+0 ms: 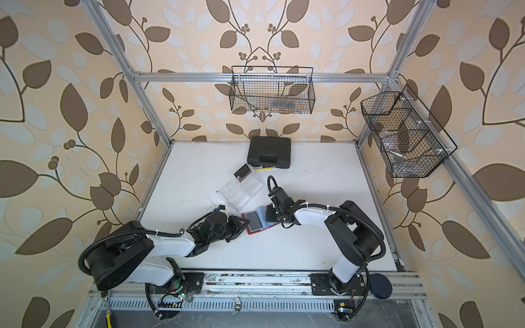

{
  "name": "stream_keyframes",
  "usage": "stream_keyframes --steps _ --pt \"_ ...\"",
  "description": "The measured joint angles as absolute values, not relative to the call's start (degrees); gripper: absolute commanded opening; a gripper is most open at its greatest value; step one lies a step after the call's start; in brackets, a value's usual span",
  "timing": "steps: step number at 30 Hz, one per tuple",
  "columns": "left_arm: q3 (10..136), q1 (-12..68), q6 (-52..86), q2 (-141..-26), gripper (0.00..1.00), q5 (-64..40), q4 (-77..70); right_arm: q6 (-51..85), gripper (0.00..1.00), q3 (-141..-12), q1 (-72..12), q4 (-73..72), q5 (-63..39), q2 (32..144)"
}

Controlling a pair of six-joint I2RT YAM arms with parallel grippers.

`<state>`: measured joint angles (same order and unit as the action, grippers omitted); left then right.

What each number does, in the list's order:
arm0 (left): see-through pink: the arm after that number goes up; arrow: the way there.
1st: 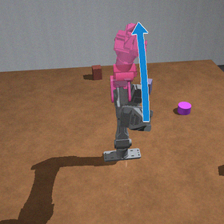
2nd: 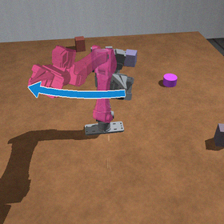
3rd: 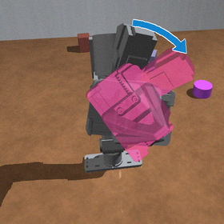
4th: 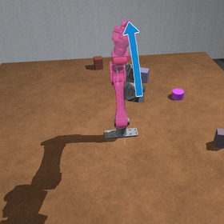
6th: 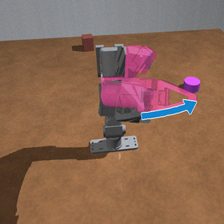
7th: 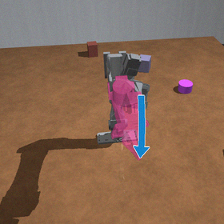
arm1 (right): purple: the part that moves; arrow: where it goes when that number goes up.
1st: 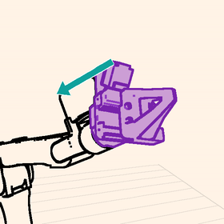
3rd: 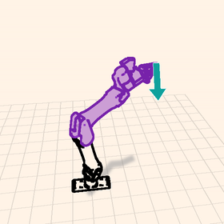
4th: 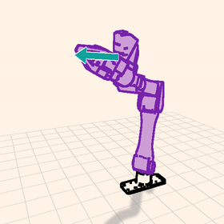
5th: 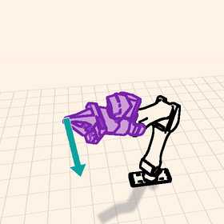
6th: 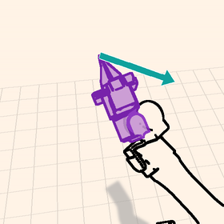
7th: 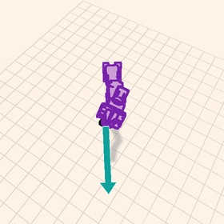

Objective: Take the credit cards out of the card holder
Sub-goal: Flip over the card slot in the card holder.

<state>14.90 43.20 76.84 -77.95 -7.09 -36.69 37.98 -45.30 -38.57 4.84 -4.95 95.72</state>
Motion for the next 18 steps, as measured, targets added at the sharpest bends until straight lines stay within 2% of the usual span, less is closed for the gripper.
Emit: stream_keyframes --steps 13,18 --pt "15.0 43.2 75.5 -80.2 0.20 -7.4 -36.2 38.2 0.09 -45.2 -38.6 4.5 -5.1 95.8" --pt "15.0 43.2 75.2 -80.2 0.08 -7.4 -36.1 38.5 0.09 -45.2 -38.6 4.4 -5.2 95.9"
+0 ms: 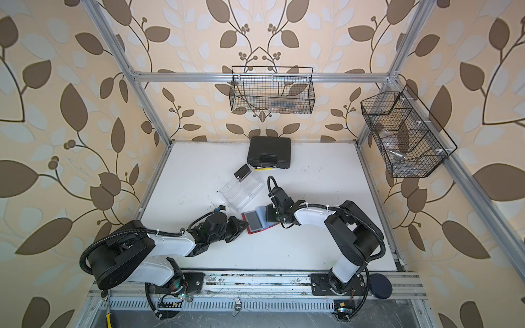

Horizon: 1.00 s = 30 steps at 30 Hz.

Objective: Take the credit cards out of the card holder
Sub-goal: Flip over the card slot in the card holder.

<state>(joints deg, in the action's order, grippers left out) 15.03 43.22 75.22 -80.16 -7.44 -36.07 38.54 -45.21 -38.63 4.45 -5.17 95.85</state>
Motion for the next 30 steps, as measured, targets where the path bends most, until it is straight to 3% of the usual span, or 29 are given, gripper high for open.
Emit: stream_keyframes --steps 2,7,8,9,10,12,20,21,30 --pt "15.0 43.2 75.0 -80.2 0.01 -7.5 -36.1 38.6 0.09 -45.2 -38.6 4.4 -5.2 95.9" --pt "15.0 43.2 75.2 -80.2 0.00 -7.5 -36.2 38.5 0.16 -45.3 -38.7 4.5 -5.2 95.8" --pt "15.0 43.2 75.2 -80.2 0.00 -7.5 -36.2 38.5 0.21 -45.3 -38.7 4.5 -5.2 95.8" --pt "15.0 43.2 75.2 -80.2 0.00 -7.5 -36.2 38.5 0.32 -45.3 -38.7 4.5 -5.2 95.8" --pt "15.0 43.2 75.2 -80.2 0.00 -7.5 -36.1 39.1 0.51 -45.4 -38.7 4.4 -5.6 95.5" --pt "15.0 43.2 75.1 -80.0 0.00 -7.5 -35.8 39.1 0.63 -45.5 -39.2 5.8 -6.1 94.0" --pt "15.0 43.2 74.8 -78.8 0.00 -7.6 -34.7 38.7 0.80 -49.0 -40.3 25.4 -0.5 83.4" --pt "15.0 43.2 74.7 -78.7 0.00 -7.6 -34.5 38.7 0.99 -50.7 -41.0 27.0 0.3 83.2" --pt "15.3 43.2 73.6 -77.7 0.00 -8.4 -33.6 38.1 1.00 -63.2 -50.5 34.1 4.1 93.5"
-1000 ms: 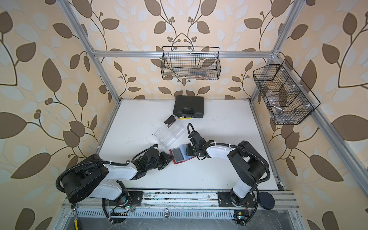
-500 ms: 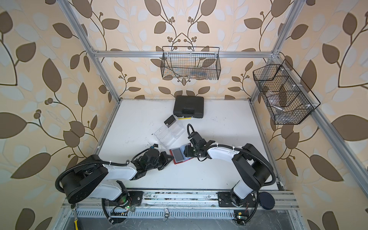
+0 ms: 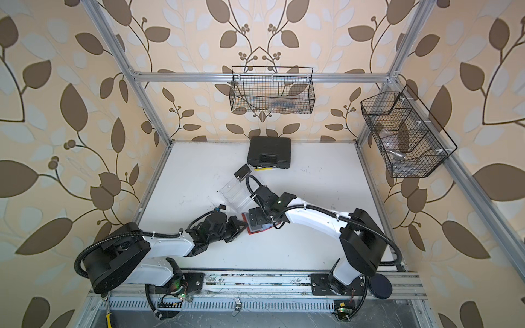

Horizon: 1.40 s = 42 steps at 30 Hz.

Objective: Take the credit cards out of the card holder
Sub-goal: Flip over the card slot in the card holder.

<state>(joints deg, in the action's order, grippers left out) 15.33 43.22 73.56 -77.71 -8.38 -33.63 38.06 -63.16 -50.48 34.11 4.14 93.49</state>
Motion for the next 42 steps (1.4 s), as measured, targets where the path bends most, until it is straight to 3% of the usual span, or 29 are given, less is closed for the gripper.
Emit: stream_keyframes --steps 8,25,42 --pt "15.3 43.2 73.4 -76.9 0.00 -8.5 -32.2 37.4 1.00 -64.1 -53.5 36.1 4.3 100.6" --pt "15.3 43.2 72.5 -76.2 0.00 -8.6 -31.0 37.0 0.93 -64.8 -52.0 36.2 4.2 101.5" --pt "15.8 43.6 72.1 -76.2 0.00 -8.9 -30.6 36.6 0.94 -65.1 -52.1 34.3 3.0 101.1"
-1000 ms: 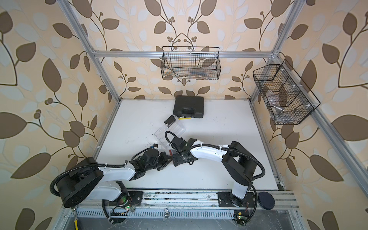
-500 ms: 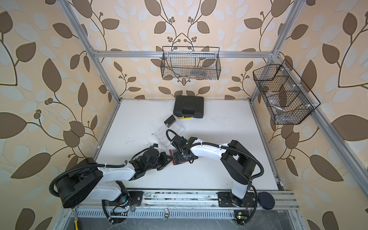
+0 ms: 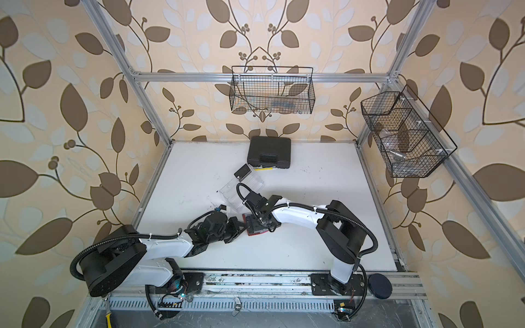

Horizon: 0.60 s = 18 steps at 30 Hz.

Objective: Take the credit cards out of the card holder
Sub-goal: Flip over the card slot in the card holder.

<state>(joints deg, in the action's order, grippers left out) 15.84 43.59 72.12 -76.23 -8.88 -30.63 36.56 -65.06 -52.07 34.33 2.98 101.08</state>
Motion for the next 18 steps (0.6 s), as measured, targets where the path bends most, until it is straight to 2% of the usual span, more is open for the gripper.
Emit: stream_keyframes --steps 5,18 --pt "15.9 43.6 72.1 -76.2 0.00 -8.9 -30.2 36.6 0.90 -65.1 -52.1 34.2 2.8 102.0" --pt "15.9 43.6 71.9 -75.8 0.00 -9.0 -29.7 36.6 0.74 -64.8 -49.0 35.0 3.8 102.1"
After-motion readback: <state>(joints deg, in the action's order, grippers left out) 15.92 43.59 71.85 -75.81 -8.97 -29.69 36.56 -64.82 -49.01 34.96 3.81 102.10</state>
